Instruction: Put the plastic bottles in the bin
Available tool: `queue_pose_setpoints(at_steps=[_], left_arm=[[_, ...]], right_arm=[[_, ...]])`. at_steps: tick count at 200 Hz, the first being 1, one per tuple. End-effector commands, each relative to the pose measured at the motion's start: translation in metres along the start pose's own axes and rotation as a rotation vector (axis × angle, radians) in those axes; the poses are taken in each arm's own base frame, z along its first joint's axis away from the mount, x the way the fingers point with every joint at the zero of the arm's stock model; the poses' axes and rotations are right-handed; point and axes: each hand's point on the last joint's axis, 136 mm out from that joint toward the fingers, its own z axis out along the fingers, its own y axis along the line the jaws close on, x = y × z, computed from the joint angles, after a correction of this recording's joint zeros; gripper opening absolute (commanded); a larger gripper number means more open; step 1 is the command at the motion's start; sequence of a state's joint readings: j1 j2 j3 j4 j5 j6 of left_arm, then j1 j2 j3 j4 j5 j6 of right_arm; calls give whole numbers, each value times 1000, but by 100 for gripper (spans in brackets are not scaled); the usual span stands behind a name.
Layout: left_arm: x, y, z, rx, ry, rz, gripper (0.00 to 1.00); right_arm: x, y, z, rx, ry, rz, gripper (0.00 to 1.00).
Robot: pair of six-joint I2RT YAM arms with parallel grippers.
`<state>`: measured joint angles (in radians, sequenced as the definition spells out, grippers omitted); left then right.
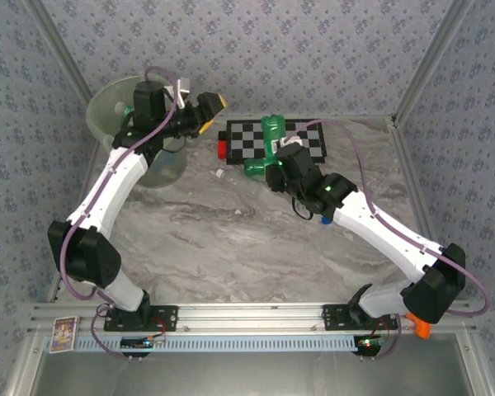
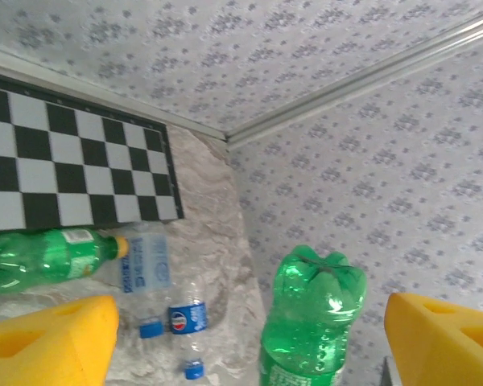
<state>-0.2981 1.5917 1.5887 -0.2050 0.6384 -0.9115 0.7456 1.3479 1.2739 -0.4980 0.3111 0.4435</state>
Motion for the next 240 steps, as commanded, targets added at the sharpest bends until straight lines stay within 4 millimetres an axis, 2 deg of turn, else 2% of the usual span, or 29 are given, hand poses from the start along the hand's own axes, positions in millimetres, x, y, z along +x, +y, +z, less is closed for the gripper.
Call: queue_pose_setpoints(at_steps=[1, 31, 71, 114, 189, 240], left_arm=[[-2, -28, -2, 135, 27, 15, 85], [5, -32, -1, 164, 60, 11, 84], [23, -33, 9, 154, 121, 33, 81], [45, -48, 24, 183, 197, 76, 79], [68, -67, 43, 243, 269, 106, 77], [84, -61, 54, 225, 318, 107, 75]], right_arm=[[-14, 9, -9, -29, -36, -24, 30], [-16, 18, -8, -56, -36, -41, 29], [-22, 33, -13, -111, -43, -65, 30], [-26, 44, -14, -150, -39, -90, 30], [-26, 48, -11, -156, -28, -101, 29], [-31, 46, -12, -152, -36, -85, 30]])
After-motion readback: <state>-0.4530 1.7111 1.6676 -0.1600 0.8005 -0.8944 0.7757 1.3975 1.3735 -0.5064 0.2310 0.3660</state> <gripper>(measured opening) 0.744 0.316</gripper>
